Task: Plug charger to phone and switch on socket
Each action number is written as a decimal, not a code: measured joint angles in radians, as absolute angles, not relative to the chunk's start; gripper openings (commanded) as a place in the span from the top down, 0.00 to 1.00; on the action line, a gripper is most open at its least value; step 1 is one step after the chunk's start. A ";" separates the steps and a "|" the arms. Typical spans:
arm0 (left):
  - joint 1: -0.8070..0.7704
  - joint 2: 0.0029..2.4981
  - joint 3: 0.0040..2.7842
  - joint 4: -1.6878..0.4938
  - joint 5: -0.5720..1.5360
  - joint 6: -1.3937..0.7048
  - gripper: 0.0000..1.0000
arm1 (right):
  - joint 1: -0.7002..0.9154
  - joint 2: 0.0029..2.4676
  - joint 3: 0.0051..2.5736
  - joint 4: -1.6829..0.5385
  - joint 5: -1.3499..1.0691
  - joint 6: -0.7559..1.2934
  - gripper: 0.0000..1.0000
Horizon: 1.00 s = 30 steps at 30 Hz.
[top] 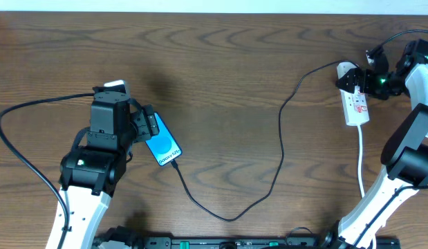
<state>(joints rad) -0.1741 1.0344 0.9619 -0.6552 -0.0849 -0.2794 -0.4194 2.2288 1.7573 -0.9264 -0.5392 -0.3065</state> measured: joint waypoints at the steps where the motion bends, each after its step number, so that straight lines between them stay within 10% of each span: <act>1: -0.174 1.034 0.962 -0.655 -0.085 -0.279 0.13 | -0.420 2.228 1.757 -0.928 -0.539 -0.307 0.01; 30: -0.174 1.034 0.962 -0.655 -0.085 -0.279 0.14 | -0.434 2.226 1.747 -0.938 -0.570 -0.275 0.01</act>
<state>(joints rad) -0.1741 1.0344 0.9619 -0.6552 -0.0849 -0.2794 -0.4343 2.2261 1.7470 -0.9382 -0.5701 -0.2752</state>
